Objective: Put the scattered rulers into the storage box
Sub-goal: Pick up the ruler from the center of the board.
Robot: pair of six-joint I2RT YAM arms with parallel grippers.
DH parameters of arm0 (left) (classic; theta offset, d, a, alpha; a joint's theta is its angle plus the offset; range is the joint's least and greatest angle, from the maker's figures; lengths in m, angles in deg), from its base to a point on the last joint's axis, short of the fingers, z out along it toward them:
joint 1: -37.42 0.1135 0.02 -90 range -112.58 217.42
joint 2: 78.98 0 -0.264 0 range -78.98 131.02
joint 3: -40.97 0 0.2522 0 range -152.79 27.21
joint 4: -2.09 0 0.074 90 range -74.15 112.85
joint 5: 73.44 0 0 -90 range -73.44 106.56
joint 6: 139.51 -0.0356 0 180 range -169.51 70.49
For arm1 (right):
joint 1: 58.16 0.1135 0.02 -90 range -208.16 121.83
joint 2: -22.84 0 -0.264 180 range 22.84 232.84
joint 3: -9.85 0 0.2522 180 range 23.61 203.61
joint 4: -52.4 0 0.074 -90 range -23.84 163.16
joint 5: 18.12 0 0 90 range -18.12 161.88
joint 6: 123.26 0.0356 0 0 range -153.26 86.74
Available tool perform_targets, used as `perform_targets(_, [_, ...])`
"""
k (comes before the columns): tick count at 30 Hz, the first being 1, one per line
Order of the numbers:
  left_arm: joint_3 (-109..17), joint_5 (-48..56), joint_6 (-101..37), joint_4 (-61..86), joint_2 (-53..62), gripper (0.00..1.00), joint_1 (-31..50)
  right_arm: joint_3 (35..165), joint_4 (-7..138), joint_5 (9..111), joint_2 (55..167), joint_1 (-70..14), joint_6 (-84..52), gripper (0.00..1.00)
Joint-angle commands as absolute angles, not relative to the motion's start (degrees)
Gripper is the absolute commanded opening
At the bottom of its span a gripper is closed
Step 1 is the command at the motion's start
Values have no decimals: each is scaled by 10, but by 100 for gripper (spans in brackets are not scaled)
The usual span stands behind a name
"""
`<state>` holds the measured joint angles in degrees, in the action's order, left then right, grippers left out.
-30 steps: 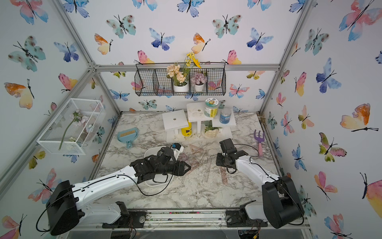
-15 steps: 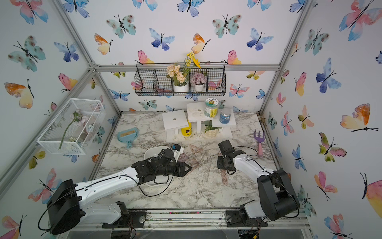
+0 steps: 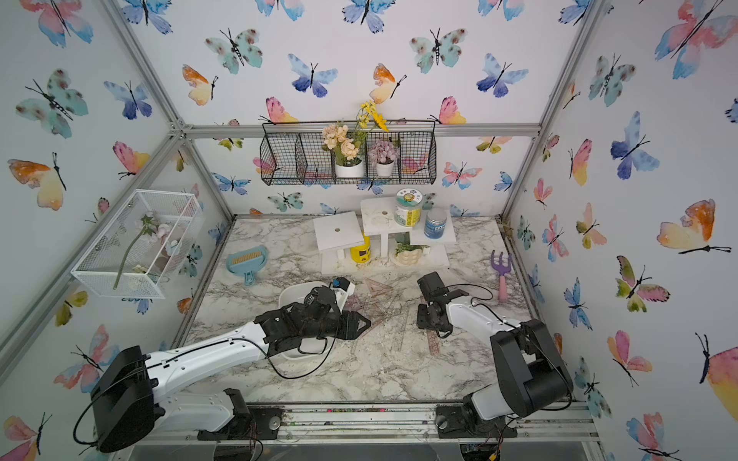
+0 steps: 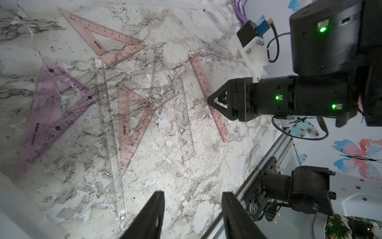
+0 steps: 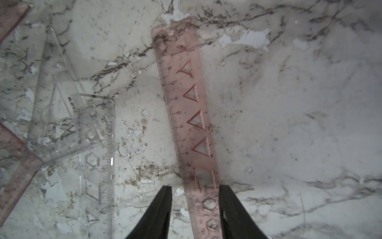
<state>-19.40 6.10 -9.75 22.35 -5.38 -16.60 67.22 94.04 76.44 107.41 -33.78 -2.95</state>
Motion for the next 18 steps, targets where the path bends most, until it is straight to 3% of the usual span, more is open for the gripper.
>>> perform_targets(1, [-185,61,-94,216,-58,50,-168,669,948,781,1085,-335,-23,44])
perform_targets(18, [-180,58,-85,209,-57,50,-168,672,945,781,1095,-335,-25,44])
